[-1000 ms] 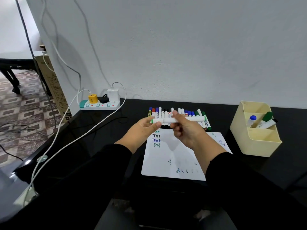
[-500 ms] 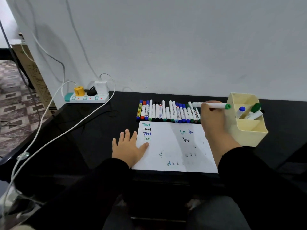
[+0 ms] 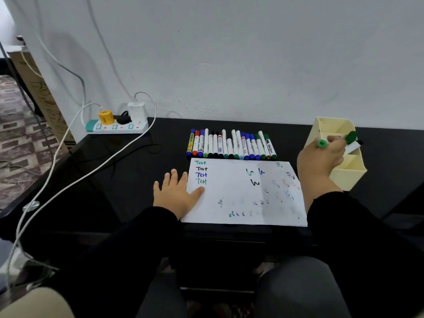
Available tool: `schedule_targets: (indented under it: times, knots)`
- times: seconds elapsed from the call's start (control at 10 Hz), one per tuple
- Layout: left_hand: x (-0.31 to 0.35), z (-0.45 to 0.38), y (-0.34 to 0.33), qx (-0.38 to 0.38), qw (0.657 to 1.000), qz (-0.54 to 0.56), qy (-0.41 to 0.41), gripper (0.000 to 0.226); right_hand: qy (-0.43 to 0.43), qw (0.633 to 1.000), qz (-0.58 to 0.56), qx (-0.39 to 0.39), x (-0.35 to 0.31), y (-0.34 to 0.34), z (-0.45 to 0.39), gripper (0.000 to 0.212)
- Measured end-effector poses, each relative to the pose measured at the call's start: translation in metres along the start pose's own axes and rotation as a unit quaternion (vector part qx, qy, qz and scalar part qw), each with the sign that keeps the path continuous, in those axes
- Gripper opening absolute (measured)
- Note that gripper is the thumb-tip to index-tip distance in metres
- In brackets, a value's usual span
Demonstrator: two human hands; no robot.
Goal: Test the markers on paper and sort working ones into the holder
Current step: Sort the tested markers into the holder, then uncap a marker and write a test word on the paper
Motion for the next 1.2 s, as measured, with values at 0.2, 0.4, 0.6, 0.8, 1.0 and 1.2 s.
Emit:
schedule_targets:
  times: [0.2,0.4,0.6,0.8,1.0,1.2]
  knots:
    - [0.001,0.001,-0.001,0.004,1.0,-0.003,-0.001,0.078,-0.064,0.994,0.073,-0.047,0.0,0.01,-0.026,0.034]
    - [0.001,0.0,-0.001,0.003,1.0,-0.002,0.0,0.078,-0.114,0.982,0.115,-0.101,0.008,0.006,-0.051,0.041]
    - [0.0,0.002,-0.002,0.007,1.0,-0.002,-0.001,0.078,-0.142,0.98,0.106,-0.091,0.007,0.004,-0.056,0.038]
    - [0.002,0.002,0.0,0.004,1.0,-0.007,0.002,0.077,-0.182,0.98,0.005,-0.081,0.007,0.004,-0.055,0.038]
    - [0.001,0.002,0.0,0.001,1.0,-0.005,0.001,0.078,-0.14,0.988,-0.001,-0.066,0.003,0.002,-0.034,0.038]
    - [0.003,0.002,0.001,0.002,1.0,-0.014,0.006,0.077,-0.04,0.994,0.034,-0.093,0.004,-0.018,-0.012,0.024]
Point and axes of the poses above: each hand's wrist, its own z-axis away from the middle knuckle, its own y-axis out of the back of the hand, x = y × z, the point moved 2 cm from there along -z, towards the middle knuckle, and after that the axes turned 10 degrees about -x, right-handed, at the moved point
